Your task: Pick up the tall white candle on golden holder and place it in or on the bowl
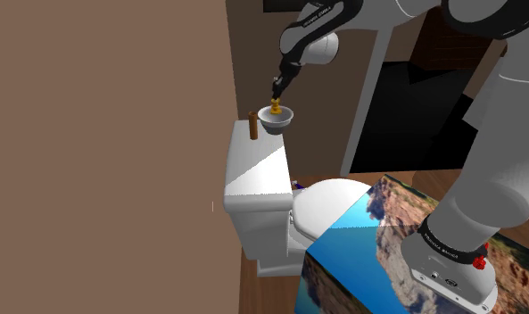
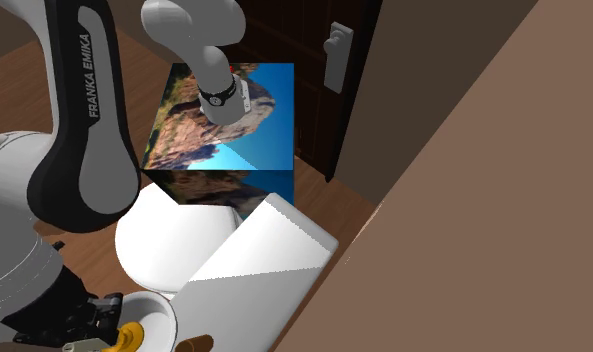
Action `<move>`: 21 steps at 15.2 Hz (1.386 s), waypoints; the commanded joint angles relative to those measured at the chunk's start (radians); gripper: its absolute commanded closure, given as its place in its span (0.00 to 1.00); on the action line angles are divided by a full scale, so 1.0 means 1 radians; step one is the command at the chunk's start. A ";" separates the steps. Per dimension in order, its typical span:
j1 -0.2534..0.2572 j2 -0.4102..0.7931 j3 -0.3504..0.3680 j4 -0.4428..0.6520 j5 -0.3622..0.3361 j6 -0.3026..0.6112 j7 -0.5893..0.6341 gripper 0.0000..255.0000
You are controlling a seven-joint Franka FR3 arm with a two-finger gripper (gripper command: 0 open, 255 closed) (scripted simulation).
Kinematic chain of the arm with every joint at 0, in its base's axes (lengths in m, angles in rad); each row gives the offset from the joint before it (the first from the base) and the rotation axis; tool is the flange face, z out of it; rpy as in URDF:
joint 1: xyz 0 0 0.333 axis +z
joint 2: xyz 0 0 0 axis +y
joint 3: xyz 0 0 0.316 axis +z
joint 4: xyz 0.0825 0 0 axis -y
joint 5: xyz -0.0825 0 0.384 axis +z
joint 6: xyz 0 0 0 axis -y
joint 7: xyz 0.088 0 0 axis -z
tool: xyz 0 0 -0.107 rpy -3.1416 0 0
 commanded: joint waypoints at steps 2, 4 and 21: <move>0.000 0.006 0.002 -0.011 0.006 0.017 -0.006 1.00; 0.000 0.006 0.002 -0.011 0.006 0.017 -0.006 1.00; -0.002 -0.100 -0.012 -0.033 -0.028 -0.066 0.017 0.00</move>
